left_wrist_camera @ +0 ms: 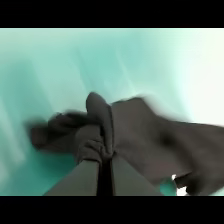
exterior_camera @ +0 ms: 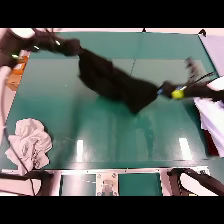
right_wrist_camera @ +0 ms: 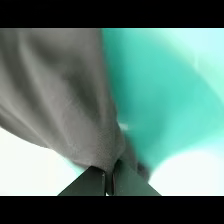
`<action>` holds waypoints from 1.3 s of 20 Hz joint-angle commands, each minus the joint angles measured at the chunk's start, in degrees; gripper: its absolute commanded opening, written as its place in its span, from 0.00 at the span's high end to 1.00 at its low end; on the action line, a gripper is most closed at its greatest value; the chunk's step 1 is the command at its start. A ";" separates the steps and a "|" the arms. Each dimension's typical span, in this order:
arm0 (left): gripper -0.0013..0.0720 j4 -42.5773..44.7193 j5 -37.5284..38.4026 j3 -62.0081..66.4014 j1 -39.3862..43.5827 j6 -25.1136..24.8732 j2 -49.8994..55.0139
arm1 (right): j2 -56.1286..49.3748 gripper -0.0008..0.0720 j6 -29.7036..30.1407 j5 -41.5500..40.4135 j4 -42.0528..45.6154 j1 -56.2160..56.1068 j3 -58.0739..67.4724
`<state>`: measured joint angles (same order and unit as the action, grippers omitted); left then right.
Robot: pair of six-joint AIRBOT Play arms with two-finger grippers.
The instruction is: Fold the shirts.
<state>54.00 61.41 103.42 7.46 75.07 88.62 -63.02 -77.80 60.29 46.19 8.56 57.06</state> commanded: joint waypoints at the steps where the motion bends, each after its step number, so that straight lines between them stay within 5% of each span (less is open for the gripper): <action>1: 0.95 4.31 1.07 2.47 -0.92 -1.05 -11.37 | 6.88 0.96 0.31 7.63 -1.11 9.16 16.17; 7: 0.95 5.53 5.53 2.47 -0.90 -2.10 -28.06 | 15.85 0.96 0.33 11.37 -0.98 13.00 32.28; 15: 0.95 2.12 13.60 -10.19 -0.90 -0.15 -32.52 | 21.57 0.96 0.76 15.21 -1.33 12.87 17.14; 18: 0.95 -3.72 7.30 -30.12 -0.85 -3.17 -32.41 | 21.46 0.96 2.95 12.26 -2.27 10.49 -1.07; 22: 0.94 -18.64 -11.61 -59.45 -0.85 -13.40 -32.41 | 17.64 0.96 3.50 -2.86 -2.29 4.92 -25.51; 26: 0.94 -24.37 -16.96 -74.20 -0.85 -17.09 -32.41 | 9.33 0.96 3.52 -10.99 -2.29 4.22 -29.68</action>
<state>35.64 50.46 40.27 6.59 61.78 56.23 -48.95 -74.54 56.31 43.99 13.82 32.69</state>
